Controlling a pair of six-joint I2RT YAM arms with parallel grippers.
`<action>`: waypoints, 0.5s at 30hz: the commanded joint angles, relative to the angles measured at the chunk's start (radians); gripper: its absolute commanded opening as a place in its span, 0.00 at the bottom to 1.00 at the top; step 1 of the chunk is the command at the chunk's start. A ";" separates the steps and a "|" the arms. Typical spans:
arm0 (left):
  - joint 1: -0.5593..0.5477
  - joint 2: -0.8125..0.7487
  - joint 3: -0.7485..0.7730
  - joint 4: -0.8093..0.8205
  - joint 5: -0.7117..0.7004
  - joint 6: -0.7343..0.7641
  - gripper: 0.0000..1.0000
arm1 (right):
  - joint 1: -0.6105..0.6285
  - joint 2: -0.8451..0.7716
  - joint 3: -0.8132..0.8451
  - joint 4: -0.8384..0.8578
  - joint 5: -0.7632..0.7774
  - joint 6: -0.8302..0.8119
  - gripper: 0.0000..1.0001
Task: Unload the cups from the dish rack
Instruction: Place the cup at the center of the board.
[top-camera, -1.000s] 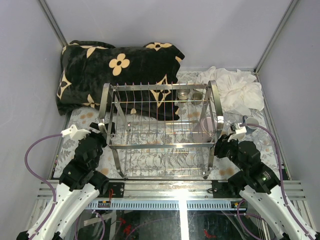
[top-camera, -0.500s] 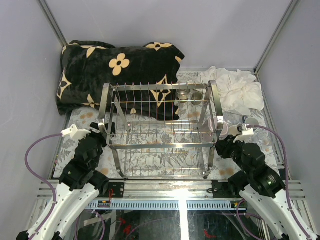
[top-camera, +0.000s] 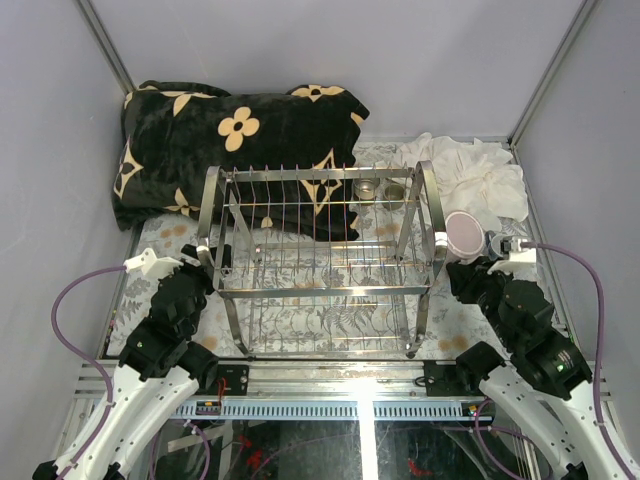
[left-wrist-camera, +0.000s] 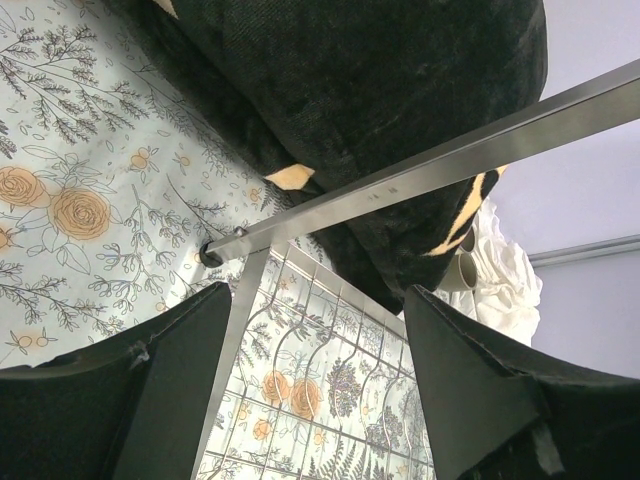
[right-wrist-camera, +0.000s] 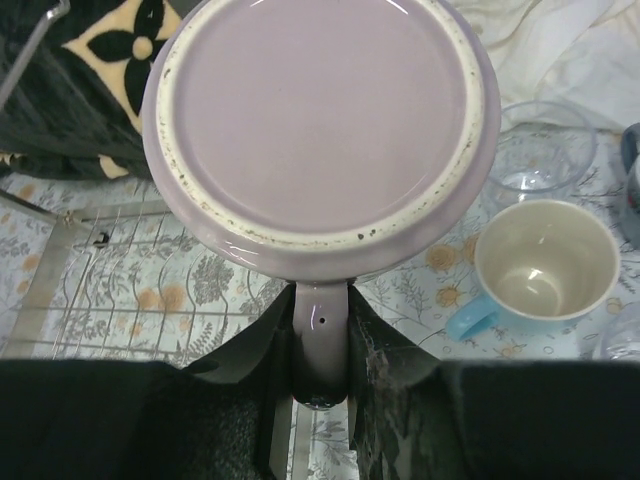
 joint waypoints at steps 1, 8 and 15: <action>-0.004 0.004 0.002 0.056 -0.001 0.017 0.70 | 0.004 0.029 0.122 0.176 0.102 -0.051 0.00; -0.003 0.008 0.006 0.059 0.003 0.020 0.70 | 0.003 0.126 0.234 0.204 0.148 -0.106 0.00; -0.003 0.011 0.010 0.059 0.004 0.020 0.70 | 0.003 0.202 0.344 0.231 0.172 -0.159 0.00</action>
